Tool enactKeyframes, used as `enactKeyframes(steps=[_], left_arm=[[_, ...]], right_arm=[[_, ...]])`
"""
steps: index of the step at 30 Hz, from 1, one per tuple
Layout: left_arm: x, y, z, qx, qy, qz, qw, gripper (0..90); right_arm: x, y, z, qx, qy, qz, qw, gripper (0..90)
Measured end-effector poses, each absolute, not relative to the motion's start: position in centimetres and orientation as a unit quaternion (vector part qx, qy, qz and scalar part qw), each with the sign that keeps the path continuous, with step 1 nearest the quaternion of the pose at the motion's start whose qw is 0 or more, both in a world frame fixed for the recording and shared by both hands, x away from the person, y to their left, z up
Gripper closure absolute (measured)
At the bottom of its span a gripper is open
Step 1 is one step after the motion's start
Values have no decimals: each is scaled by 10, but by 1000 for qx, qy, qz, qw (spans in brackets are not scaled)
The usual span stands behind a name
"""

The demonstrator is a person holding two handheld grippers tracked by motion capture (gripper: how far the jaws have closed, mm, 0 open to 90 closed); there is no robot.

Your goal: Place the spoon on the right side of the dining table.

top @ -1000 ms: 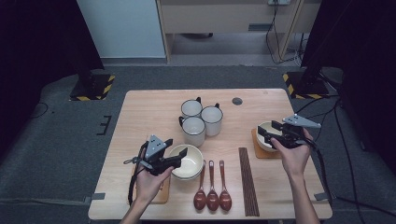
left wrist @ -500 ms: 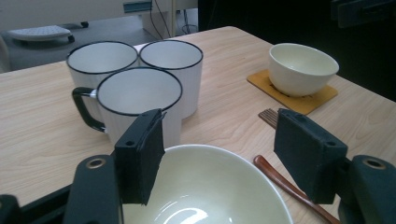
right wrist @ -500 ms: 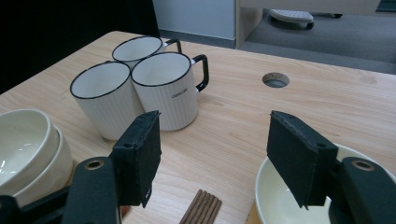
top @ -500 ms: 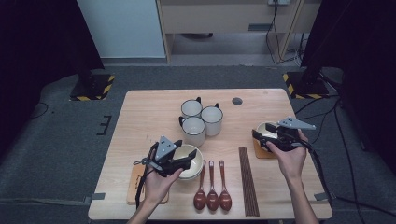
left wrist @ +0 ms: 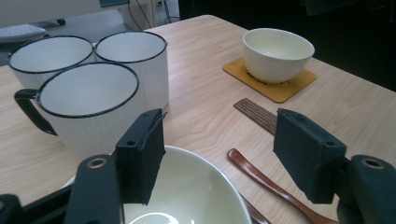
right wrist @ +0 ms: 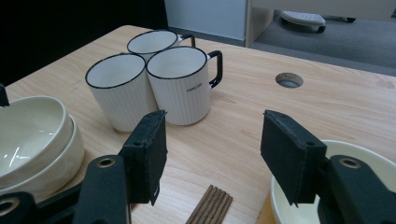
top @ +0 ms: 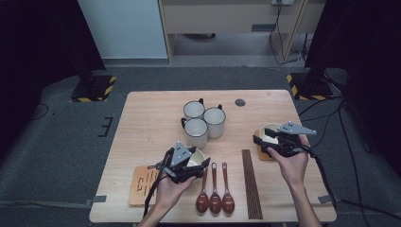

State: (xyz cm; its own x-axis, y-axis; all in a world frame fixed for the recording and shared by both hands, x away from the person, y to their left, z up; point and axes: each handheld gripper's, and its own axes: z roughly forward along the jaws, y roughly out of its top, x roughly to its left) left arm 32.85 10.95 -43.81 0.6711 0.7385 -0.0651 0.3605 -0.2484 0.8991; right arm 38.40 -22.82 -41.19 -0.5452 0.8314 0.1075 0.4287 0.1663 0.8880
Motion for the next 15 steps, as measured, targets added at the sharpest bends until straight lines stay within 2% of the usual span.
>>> enactKeyframes(steps=[15], left_arm=[[320, 98, -440, 776, 341, 181, 499, 342]], right_arm=[[376, -226, -415, 417, 736, 493, 205, 427]])
